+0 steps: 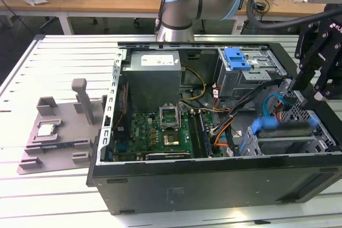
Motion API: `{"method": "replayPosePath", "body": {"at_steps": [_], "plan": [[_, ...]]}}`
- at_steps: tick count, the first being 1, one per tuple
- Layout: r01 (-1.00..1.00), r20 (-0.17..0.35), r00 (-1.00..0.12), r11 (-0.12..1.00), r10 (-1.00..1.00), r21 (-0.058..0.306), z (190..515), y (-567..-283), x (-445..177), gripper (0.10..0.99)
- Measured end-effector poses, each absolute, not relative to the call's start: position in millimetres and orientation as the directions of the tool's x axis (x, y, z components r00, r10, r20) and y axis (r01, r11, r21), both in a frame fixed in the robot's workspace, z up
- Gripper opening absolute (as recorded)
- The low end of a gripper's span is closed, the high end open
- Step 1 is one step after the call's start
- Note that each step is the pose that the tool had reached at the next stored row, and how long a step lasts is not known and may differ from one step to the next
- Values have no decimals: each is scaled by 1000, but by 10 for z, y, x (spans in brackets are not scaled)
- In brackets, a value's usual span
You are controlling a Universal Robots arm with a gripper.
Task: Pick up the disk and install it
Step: 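Insert the disk into the insertion slot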
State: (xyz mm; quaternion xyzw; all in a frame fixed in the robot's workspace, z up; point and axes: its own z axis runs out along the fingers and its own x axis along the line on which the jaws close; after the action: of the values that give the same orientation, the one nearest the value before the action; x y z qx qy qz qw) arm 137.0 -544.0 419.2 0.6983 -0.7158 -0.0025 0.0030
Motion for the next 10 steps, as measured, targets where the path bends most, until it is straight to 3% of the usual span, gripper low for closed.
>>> {"method": "replayPosePath", "body": {"at_steps": [5,10], "plan": [[-1000,1,-25,25,-1000,8,4190,-5440,1370,424],[-1000,1,-25,25,-1000,8,4189,-5440,1371,118]]}}
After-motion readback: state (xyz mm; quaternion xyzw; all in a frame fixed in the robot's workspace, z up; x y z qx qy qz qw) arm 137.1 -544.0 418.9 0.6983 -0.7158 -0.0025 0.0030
